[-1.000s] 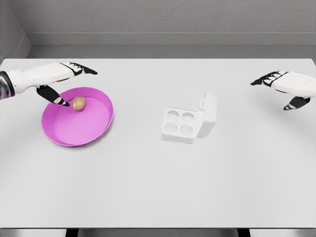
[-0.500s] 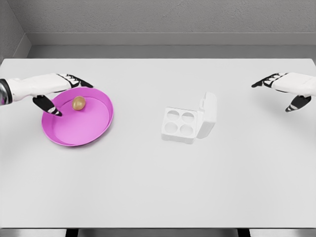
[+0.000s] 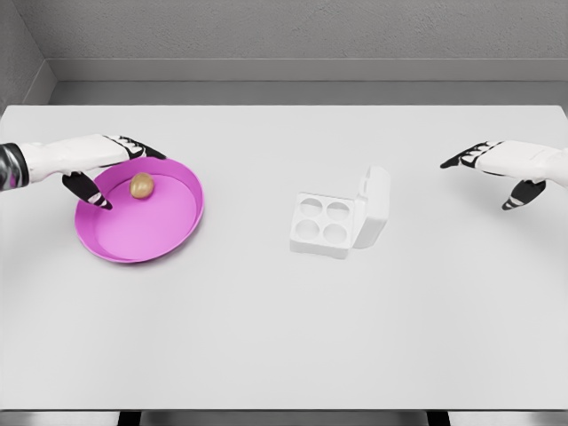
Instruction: Pack egg into the box and close the box lid
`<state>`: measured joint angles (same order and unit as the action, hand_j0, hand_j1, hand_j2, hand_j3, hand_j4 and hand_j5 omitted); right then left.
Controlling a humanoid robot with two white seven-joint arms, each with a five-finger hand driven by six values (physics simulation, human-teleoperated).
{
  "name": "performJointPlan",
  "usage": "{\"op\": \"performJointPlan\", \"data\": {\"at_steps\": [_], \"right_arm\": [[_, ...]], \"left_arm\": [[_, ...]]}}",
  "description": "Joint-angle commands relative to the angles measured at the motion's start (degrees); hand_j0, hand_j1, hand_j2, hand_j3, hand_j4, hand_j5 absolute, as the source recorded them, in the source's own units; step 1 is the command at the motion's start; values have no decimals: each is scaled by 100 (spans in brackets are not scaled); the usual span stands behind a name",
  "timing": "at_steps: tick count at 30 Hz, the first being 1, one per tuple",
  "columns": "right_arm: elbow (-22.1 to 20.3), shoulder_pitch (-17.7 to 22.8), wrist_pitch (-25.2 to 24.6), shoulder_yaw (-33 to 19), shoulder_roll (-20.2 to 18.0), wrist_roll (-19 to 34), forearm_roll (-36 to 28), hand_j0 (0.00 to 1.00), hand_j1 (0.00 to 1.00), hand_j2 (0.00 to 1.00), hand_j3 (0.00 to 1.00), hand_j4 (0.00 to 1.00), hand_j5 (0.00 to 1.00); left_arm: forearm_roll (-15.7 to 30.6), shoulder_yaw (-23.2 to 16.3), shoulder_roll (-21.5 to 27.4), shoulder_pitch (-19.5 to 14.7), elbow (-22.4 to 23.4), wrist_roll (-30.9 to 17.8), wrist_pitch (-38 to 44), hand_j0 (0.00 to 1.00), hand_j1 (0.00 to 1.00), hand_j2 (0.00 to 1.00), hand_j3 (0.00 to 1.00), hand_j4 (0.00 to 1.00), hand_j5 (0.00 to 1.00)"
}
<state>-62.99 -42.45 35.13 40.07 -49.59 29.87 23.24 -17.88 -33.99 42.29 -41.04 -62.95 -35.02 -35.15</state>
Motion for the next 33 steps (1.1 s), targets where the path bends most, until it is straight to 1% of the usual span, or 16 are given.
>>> {"op": "performJointPlan", "data": {"at_steps": [1,5,6,8,9,10,12,18,19,21,22,24,25,27,33], "right_arm": [[-47,0,-13,-8,-16,54,-30,100,100,100,100,100,100],[-73,-9,-13,-25,-77,63,-30,100,100,100,100,100,100],[-73,0,-13,-25,-51,63,-30,100,100,100,100,100,100],[-73,-9,-13,-25,-33,63,-30,100,100,100,100,100,100],[-73,0,-13,-25,-42,63,-30,100,100,100,100,100,100],[-73,0,-13,-25,-25,63,-30,100,100,100,100,100,100],[-73,0,-13,-16,-42,72,-30,100,100,100,100,100,100],[-65,0,-13,-25,2,72,-30,100,100,100,100,100,100],[-73,0,-13,-25,54,63,-30,100,100,100,100,100,100],[-91,9,-13,-16,19,63,-30,100,100,100,100,100,100],[-91,18,-13,-16,28,63,-30,100,100,100,100,100,100],[-398,105,-13,-16,-42,37,-30,100,100,100,100,100,100],[-425,114,-13,-16,-51,37,-30,100,100,100,100,100,100],[-416,158,-13,-16,-60,63,-30,100,100,100,100,100,100],[-434,185,-13,-16,-60,54,-30,100,100,100,100,100,100]], "left_arm": [[39,-2,-37,0,46,2,15,100,100,100,100,100,100],[39,-29,-45,0,98,2,15,100,100,100,100,100,100],[39,-29,-133,9,98,2,15,100,100,100,100,100,100],[39,-29,-124,9,98,2,15,100,100,100,100,100,100],[39,-29,-124,9,98,2,15,94,94,94,94,94,94],[30,-29,-133,9,98,2,15,94,94,94,94,94,94],[21,-37,-133,9,98,2,15,89,89,89,89,89,89],[30,15,-151,9,116,2,15,89,89,89,89,89,89],[30,15,-142,9,116,2,15,89,89,89,89,89,89],[56,42,-81,18,81,2,15,89,89,89,89,89,89],[56,42,-124,26,81,2,15,89,89,89,89,89,89],[82,50,-133,26,72,40,15,89,89,89,89,89,89],[91,50,-133,26,63,48,15,89,89,89,89,89,89],[91,42,-124,61,-16,224,15,89,89,89,89,89,89],[82,33,-107,79,2,242,15,89,89,89,89,89,89]]}}
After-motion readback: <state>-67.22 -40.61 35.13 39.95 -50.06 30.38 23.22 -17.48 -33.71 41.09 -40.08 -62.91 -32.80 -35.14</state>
